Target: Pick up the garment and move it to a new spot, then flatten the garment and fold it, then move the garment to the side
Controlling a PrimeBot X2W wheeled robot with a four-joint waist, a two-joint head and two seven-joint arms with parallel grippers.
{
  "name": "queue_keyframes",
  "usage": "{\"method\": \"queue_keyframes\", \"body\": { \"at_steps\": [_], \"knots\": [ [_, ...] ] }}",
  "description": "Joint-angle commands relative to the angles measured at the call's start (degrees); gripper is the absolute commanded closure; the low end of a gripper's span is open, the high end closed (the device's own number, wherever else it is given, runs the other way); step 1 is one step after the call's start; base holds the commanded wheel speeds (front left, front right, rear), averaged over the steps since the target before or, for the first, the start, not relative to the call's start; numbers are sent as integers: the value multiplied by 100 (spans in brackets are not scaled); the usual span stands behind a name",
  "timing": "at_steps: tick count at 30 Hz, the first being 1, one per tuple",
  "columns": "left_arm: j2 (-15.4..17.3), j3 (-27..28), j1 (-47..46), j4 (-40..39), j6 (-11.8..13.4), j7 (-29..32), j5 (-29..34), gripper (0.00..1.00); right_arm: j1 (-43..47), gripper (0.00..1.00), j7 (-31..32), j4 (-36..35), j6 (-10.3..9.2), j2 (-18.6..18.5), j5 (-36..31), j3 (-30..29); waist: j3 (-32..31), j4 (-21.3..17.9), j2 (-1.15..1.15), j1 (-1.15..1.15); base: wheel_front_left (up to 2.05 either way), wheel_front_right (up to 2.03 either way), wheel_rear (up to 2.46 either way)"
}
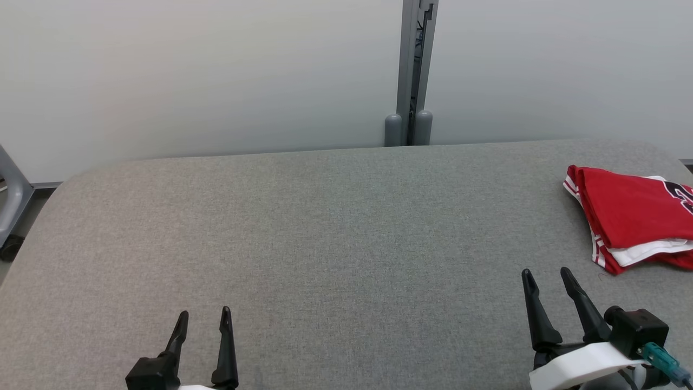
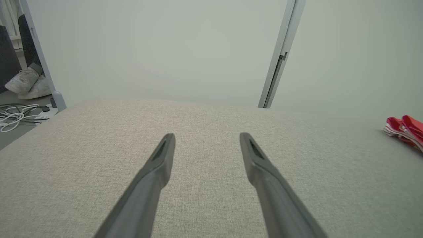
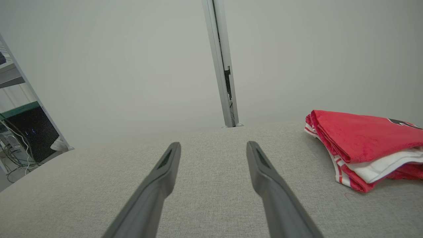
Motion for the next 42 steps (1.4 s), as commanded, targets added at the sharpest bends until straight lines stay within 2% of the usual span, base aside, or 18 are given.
{"method": "queue_keyframes", "body": {
  "at_steps": [1, 13, 14, 19, 42],
  "knots": [
    [19, 6, 51, 13, -33, -26, 38, 0, 35, 0, -22, -5, 1, -25, 18, -6, 0, 3, 0, 0, 0, 0, 0],
    [26, -75, -4, 148, -101, 9, -47, 0, 35, 0, -22, 51, 1, -25, -46, 2, -23, 24, 0, 0, 0, 0, 0],
    [-3, -77, 1, 160, -104, 27, -59, 100, 7, 100, 3, 46, 0, 3, -12, 4, -22, 24, 0, 0, 0, 0, 0],
    [-59, -85, 112, 389, -114, 56, -119, 100, 205, 100, 45, 267, 0, 62, 55, 8, -20, 24, 0, 0, 0, 0, 0],
    [-99, 449, -246, 303, -565, 643, -2146, 100, 43, 100, 638, 78, 0, 38, 2180, -301, 42, 19, 0, 0, 0, 0, 0]
  ]
}}
